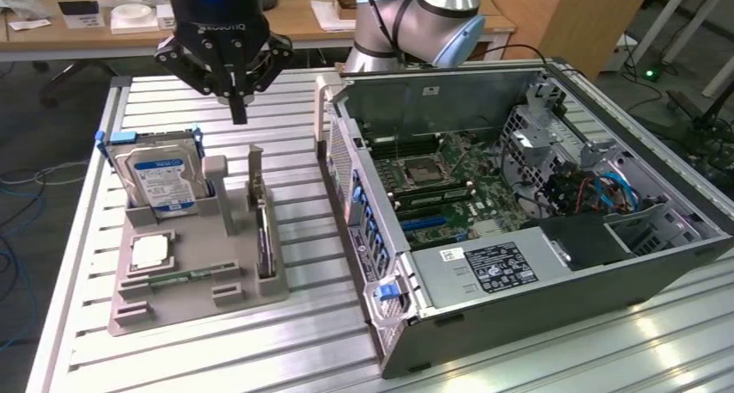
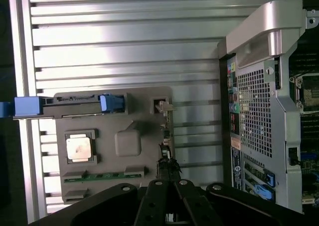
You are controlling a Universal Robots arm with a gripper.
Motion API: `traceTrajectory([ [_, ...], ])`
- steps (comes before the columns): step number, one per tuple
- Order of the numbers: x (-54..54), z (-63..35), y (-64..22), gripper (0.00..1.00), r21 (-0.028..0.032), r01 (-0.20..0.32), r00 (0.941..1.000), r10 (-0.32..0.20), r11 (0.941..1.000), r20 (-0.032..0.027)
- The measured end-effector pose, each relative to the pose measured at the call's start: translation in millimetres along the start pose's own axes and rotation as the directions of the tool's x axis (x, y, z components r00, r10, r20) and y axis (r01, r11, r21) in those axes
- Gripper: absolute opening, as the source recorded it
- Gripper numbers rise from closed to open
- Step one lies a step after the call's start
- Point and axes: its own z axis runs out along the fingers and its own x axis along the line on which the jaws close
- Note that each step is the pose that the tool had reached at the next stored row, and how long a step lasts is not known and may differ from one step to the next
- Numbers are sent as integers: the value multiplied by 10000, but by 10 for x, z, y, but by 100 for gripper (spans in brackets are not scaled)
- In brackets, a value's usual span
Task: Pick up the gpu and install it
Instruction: 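Reach for the gpu, then pick up the gpu and move the gpu toward the slot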
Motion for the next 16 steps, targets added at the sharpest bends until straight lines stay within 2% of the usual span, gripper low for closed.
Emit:
traceTrajectory([
  [11, 1, 0, 0, 11, 0, -1, 10000, 1, 10000, -1],
  [13, 1, 0, 0, 23, 0, -1, 10000, 1, 10000, -1],
  [14, 1, 0, 0, 23, 1, -1, 10000, 1, 10000, 0],
  [16, 1, 0, 0, 35, 0, -1, 10000, 1, 10000, -1],
])
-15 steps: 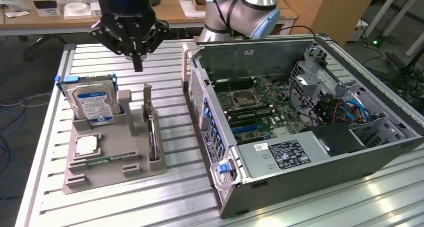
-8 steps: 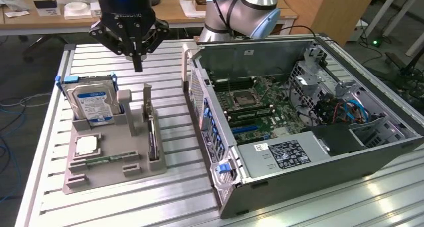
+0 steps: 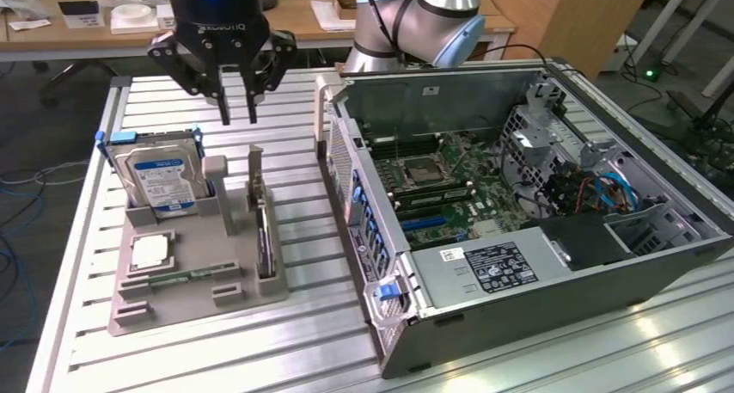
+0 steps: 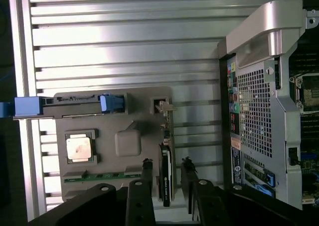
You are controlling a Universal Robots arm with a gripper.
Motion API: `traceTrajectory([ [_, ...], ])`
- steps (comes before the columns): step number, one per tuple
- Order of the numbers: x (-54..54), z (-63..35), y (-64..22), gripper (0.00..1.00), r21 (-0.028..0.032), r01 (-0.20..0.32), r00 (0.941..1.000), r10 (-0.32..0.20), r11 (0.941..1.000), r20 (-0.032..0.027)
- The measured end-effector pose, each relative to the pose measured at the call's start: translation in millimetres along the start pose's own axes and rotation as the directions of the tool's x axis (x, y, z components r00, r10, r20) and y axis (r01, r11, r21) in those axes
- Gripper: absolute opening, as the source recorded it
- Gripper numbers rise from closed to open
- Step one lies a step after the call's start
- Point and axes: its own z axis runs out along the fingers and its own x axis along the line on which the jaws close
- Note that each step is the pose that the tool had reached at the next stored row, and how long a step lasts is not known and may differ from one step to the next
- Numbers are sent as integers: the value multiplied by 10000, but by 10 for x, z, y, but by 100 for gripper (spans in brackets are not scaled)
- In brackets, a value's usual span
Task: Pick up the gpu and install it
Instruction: 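Pick up the gpu and move the gpu toward the slot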
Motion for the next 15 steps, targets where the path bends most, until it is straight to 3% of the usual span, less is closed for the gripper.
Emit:
traceTrajectory([
  [1, 0, 0, 0, 35, 0, 0, 10000, 0, 10000, 0],
  [3, 0, 0, 0, 47, 0, -1, 10000, 1, 10000, 1],
  [5, 1, 0, 0, 47, 0, 0, 10000, 0, 10000, 0],
  [9, 3, 5, -1, 65, 1, 1, 10000, -1, 10000, 0],
  [15, 2, 41, -25, 65, 0, 77, 10000, -77, 10000, -5],
])
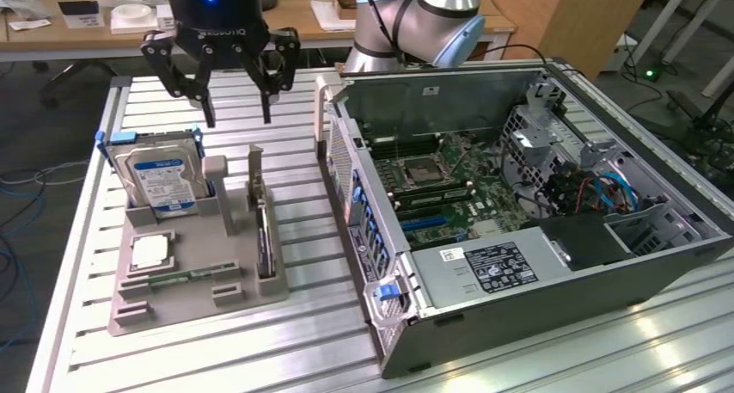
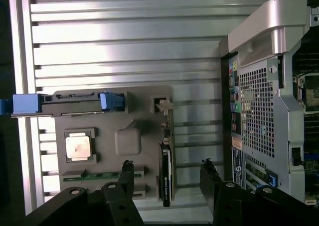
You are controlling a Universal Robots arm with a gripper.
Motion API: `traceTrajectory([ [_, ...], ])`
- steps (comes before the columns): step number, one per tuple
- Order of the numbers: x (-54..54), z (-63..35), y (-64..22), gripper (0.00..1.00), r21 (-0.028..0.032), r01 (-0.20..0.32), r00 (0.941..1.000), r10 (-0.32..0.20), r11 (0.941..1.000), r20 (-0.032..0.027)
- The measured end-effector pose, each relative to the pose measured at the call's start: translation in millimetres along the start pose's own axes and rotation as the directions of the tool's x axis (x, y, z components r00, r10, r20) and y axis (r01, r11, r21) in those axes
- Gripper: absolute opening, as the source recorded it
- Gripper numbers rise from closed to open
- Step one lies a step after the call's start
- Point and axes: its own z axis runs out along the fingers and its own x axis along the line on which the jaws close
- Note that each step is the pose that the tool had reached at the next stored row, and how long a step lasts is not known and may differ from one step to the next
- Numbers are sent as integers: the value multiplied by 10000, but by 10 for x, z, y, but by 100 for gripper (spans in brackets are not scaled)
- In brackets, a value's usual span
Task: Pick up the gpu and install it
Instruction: 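Pick up the gpu and move the gpu toward the slot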
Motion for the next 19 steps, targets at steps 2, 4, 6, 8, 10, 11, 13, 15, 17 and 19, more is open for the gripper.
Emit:
traceTrajectory([
  [2, -1, 10, -15, 65, -2, 8, 10000, -8, 10000, 1],
  [4, -1, 22, -24, 65, -1, 10, 10000, -10, 10000, -4],
  [6, 0, 35, -25, 65, 5, 20, 10000, -20, 10000, -23],
  [8, -1, 53, -27, 65, 14, 57, 10000, -57, 10000, -36],
  [10, 0, 70, -28, 65, 15, 123, 9999, -123, 9999, -45],
  [11, 0, 77, -28, 65, 18, 175, 9998, -175, 9998, -48],
  [13, 2, 91, -30, 65, 22, 257, 9997, -257, 9997, -51],
  [15, 4, 101, -34, 65, 24, 305, 9995, -305, 9995, -54],
  [17, 4, 109, -43, 65, 21, 352, 9994, -352, 9994, -55],
  [19, 4, 119, -47, 65, 23, 404, 9992, -404, 9992, -58],
])
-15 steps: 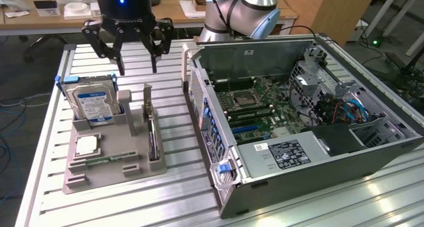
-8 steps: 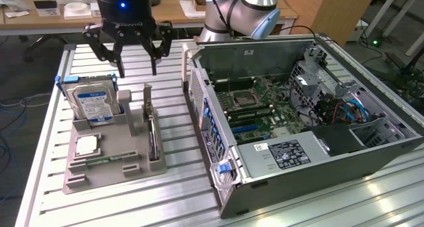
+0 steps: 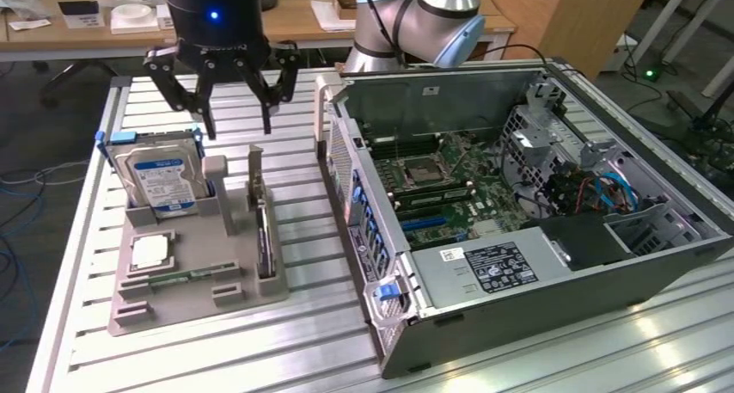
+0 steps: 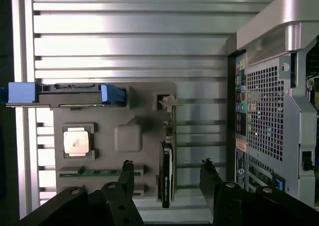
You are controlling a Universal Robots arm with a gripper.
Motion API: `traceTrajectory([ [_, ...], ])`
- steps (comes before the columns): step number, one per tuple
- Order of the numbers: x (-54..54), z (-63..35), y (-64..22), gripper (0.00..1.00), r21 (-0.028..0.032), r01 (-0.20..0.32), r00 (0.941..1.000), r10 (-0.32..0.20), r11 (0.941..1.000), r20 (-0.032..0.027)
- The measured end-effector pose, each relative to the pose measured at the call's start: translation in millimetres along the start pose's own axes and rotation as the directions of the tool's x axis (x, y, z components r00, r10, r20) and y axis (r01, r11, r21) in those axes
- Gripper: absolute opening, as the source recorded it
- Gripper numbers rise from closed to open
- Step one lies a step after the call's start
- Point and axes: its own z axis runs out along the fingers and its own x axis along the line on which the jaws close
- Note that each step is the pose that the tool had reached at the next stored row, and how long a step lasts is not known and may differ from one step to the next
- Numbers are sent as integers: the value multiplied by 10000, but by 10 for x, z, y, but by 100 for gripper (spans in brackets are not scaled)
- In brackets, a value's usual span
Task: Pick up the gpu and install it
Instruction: 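Pick up the gpu and move the gpu toward the slot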
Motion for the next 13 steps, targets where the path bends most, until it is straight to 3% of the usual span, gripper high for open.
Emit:
traceTrajectory([
  [13, 4, 111, -55, 65, -5, 273, 9996, -273, 9996, -11],
])
